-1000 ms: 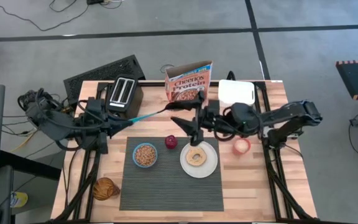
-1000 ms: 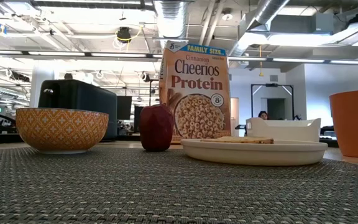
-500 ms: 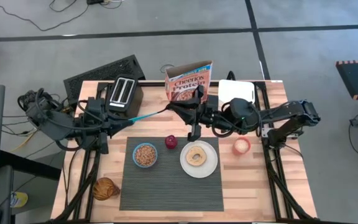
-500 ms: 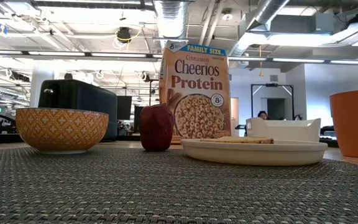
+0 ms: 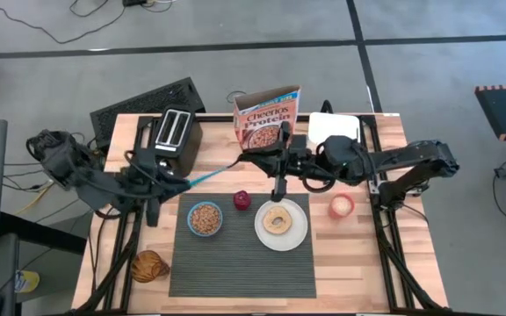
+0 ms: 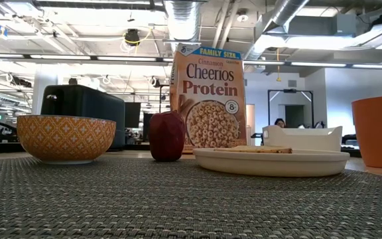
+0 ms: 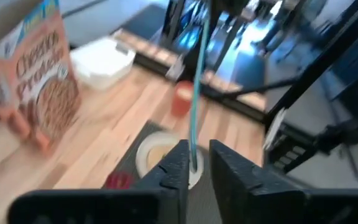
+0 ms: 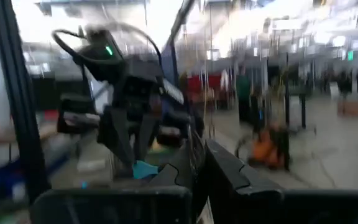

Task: Arrange a breakfast setting
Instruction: Put the blue spoon beside the blue bowl

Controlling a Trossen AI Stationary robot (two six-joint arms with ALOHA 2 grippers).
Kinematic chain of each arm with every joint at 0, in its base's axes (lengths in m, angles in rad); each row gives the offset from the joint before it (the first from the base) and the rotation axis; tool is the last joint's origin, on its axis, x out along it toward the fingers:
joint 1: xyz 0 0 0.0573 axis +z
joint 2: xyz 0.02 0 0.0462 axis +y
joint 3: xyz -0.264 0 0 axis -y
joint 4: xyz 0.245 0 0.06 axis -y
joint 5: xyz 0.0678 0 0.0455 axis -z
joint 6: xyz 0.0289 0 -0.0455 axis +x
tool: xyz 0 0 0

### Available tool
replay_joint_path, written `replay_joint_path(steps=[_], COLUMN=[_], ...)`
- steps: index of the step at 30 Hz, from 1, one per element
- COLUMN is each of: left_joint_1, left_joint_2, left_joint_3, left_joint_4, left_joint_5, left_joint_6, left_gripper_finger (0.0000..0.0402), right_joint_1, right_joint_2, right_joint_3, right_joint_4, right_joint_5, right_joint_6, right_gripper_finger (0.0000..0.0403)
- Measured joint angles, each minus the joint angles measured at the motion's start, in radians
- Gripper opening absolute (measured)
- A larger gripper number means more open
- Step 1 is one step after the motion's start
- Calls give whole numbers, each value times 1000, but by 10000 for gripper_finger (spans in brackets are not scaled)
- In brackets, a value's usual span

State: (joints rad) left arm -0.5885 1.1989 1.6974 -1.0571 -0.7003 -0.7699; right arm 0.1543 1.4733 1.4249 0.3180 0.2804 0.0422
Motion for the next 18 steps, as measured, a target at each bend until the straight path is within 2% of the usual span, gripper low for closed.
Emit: replay_joint_path(steps=[6,11,15,18], left_joint_1=[6,7,29,68], left_joint_2=[50,80,133,188], left_joint_3=[0,0,0,0], left_joint_4=[-132,-100,8,103], left_joint_5=[50,52,-10,0], left_joint_6=[-129,-157,-80,-23], left_gripper_finger=[104,167,201,206], right_joint_1=[7,10,29,52], right_joint_2=[-42,-54,-38,-25], right_joint_3=[112,173,172,171], right_joint_4=[-407,-733,-828,-843], right_joint_5=[-80,-189,-226,-233], right_joint_6=[65,164,197,198], right_gripper_finger=[41,42,42,42])
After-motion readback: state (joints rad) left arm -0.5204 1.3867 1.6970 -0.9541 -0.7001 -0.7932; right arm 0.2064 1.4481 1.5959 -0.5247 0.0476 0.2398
